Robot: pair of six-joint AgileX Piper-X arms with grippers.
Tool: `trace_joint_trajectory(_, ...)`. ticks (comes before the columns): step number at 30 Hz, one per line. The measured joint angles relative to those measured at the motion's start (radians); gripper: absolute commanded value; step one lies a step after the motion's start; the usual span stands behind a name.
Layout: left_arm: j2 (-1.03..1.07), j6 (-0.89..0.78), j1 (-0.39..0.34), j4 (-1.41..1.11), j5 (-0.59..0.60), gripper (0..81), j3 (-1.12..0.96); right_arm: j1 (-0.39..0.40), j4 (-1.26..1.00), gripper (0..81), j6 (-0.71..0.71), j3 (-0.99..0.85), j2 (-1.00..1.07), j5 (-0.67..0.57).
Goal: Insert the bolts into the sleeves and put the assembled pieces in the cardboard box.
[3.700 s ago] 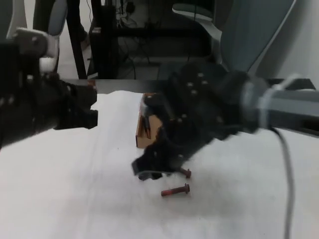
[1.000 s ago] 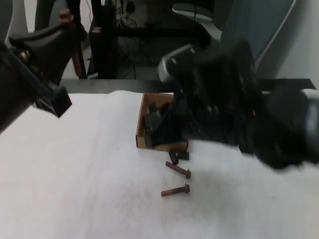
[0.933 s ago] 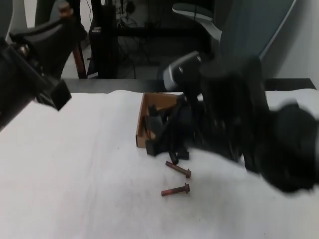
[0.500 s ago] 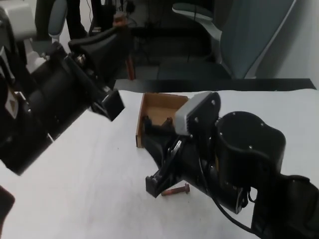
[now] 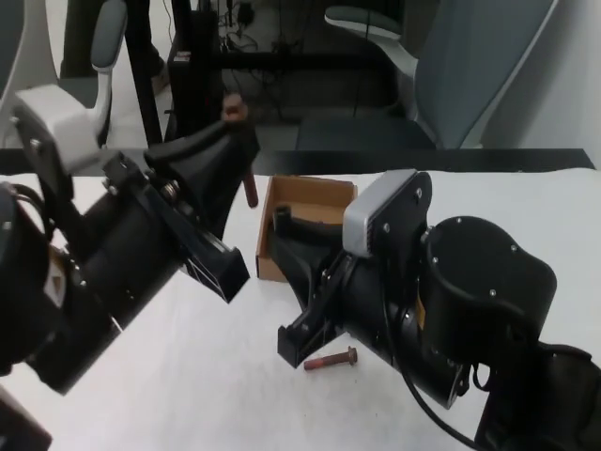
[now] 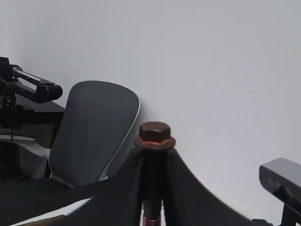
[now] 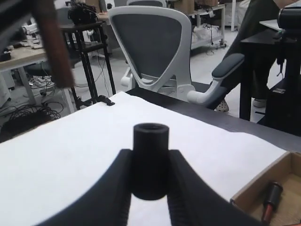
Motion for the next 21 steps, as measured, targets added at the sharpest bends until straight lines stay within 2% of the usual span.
trace_joint_trajectory(8, 0.076, 0.007, 0.0, -0.023, 0.029, 1.7, 0.0, 0.01, -0.029, 0.1, -0.041, 0.021, 0.0, -0.014)
trace_joint_trajectory(21, 0.077, 0.007, 0.0, -0.06, 0.028, 1.7, 0.0, 0.01, -0.07, 0.1, -0.048, 0.02, 0.0, -0.069)
